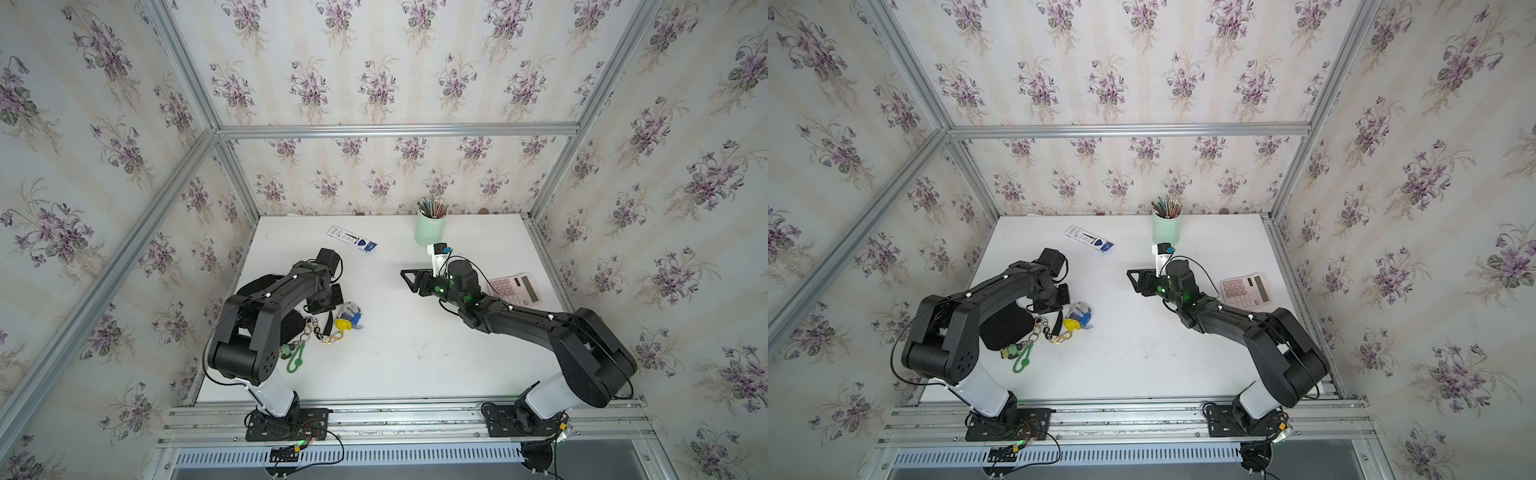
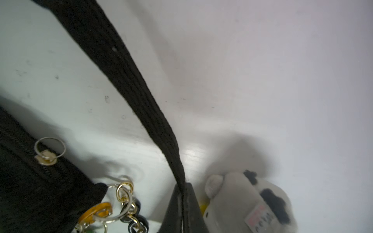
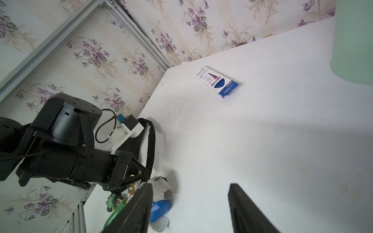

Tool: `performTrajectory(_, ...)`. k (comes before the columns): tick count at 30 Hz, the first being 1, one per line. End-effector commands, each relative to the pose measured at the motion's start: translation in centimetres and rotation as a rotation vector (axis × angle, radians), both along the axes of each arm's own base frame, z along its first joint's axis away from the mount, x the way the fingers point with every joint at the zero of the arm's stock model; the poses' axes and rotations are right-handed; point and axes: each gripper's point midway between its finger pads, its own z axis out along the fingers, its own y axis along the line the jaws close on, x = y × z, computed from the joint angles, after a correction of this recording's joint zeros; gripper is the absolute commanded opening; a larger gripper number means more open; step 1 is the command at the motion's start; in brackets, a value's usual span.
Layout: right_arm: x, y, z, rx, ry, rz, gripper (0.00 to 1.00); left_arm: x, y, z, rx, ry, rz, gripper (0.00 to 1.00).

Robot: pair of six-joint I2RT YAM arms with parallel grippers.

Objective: Remove the decoration from the bag
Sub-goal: Pick up the bag from the center of the board.

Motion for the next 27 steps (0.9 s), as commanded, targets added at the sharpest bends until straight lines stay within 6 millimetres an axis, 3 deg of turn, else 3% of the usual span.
performTrajectory(1,-0.8,0.6,3.0,0.059,-0.082,0.061,0.64,0.1,-0.7,3.4,-0.035,-0.055,-0.044,0.0)
performTrajectory(11,-5.8,2.0,13.0,0.245,-0.257,0.345,0.62,-0.5,-5.1,21.4,-0.294,-0.442,-0.23,0.0)
performTrajectory(17,-8.9,3.3,16.6,0.299,-0.292,0.544,0.61,-1.9,-7.1,31.4,-0.465,-0.667,-0.315,0.0)
performTrajectory(21,-9.8,4.4,17.6,0.28,-0.314,0.591,0.6,-3.3,-8.9,35.5,-0.596,-0.719,-0.38,0.0)
performTrajectory(27,-11.0,5.9,18.4,0.257,-0.349,0.624,0.6,-4.6,-11.0,39.3,-0.775,-0.781,-0.456,0.0)
